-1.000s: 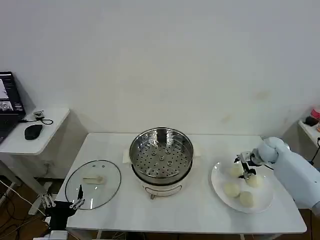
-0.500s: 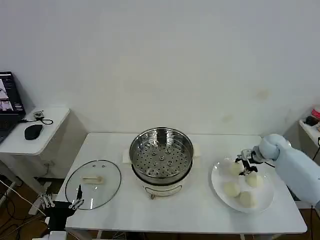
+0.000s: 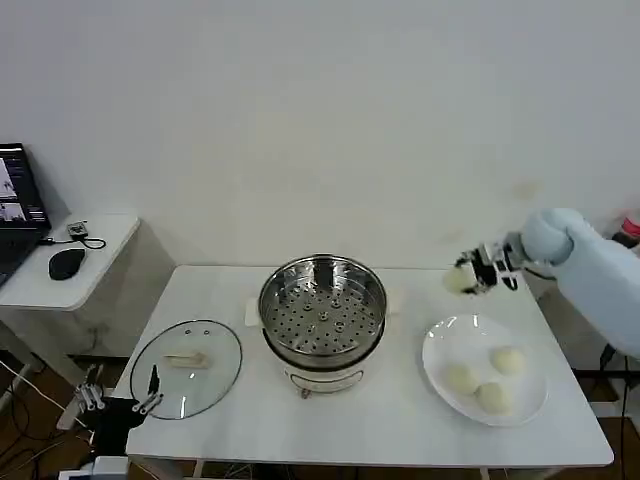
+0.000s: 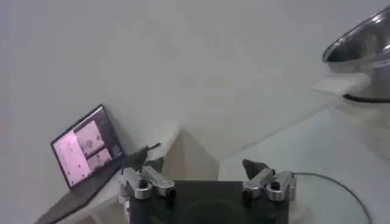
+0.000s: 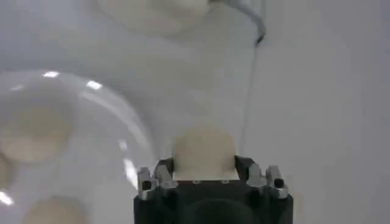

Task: Take steamed baozi put them in steamer then cover it.

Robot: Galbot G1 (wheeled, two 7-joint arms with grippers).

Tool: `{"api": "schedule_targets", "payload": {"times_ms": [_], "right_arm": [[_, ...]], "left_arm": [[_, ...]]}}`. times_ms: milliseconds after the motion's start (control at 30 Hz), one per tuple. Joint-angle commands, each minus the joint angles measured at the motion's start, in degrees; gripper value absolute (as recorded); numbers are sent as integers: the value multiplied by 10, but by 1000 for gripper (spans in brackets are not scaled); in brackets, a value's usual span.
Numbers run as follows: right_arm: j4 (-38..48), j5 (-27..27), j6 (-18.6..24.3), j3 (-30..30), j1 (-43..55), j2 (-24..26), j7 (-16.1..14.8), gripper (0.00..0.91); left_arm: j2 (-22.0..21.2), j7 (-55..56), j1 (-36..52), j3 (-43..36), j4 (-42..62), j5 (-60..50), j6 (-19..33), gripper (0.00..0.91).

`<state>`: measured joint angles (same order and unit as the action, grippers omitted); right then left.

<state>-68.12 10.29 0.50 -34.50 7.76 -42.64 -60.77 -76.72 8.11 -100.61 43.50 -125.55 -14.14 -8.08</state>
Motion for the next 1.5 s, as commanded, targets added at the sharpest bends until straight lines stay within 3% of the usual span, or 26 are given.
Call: {"api": "schedule_targets", "payload": {"times_ms": [33, 167, 367, 733, 1033, 1500], "right_arm": [[26, -74, 0, -127, 190, -159, 11, 675], [36, -75, 12, -152, 205, -240, 16, 675], [38, -71, 38, -183, 185, -298, 18, 675], [40, -30, 116, -231, 155, -298, 16, 675], [57, 34, 188, -252, 130, -289, 43, 675], [114, 92, 235, -258, 102, -308, 76, 675]], "left_arm": [[0, -1, -2, 5, -2, 1, -1, 907], [1, 0, -7, 10, -3, 5, 0, 907], [1, 0, -11, 14, -8, 7, -1, 907], [-4, 0, -13, 19, -12, 6, 0, 907], [-8, 1, -11, 16, -11, 4, -1, 907], [-10, 1, -13, 15, -11, 1, 0, 907]]}}
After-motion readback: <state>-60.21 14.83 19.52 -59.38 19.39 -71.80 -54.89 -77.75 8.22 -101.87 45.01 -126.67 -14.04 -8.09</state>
